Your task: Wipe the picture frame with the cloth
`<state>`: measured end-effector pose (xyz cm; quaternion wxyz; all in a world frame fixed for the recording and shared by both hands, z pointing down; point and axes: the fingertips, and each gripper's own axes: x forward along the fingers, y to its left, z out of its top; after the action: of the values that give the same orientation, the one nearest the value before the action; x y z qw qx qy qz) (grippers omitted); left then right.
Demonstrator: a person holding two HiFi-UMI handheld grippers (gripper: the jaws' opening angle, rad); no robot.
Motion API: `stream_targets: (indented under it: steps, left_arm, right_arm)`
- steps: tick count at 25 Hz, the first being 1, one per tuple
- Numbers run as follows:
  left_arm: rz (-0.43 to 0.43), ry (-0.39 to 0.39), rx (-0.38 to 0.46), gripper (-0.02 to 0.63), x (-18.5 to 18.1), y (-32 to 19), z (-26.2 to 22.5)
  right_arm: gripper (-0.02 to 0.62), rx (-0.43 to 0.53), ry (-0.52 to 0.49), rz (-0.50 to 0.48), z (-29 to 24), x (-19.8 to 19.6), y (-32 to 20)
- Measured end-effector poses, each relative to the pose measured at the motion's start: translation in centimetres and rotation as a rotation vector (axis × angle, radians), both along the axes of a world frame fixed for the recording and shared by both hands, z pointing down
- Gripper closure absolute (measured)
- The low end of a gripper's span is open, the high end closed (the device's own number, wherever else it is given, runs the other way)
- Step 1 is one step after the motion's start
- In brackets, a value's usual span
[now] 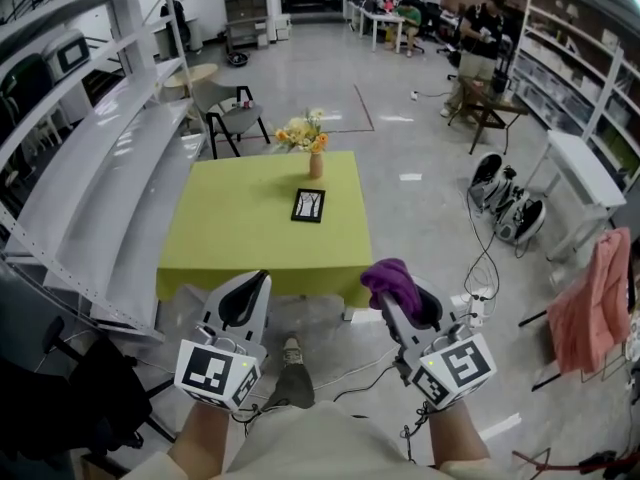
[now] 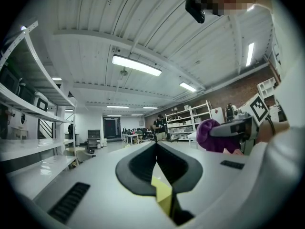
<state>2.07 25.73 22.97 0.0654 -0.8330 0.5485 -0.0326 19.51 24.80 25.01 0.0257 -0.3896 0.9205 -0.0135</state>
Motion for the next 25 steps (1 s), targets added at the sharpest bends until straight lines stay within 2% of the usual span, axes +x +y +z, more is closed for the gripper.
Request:
stream_targets:
  steps: [8, 13, 19, 25]
  left_arm:
    - [0.024, 0.009, -0.036, 0.598, -2.8, -7.2, 2.5]
    - [0.036, 0.028, -0.062, 0.598, -5.7, -13.2, 3.2]
    - [0.068, 0.037, -0.136, 0.598, -9.7, -20.6, 5.0]
    - [0.107, 0.013, -0.199, 0.598, -13.2, -28.2, 7.1]
  right_arm:
    - [0.488, -0.045, 0.036, 0.021, 2.2, -2.9, -6.7]
    - [0.488, -0.079, 0.069, 0.039, 3.0, -5.9, -12.4]
    - [0.488, -0.129, 0.123, 0.055, 4.1, -10.2, -19.7]
    - [0.488, -0.181, 0.165, 0.079, 5.4, -14.1, -27.0]
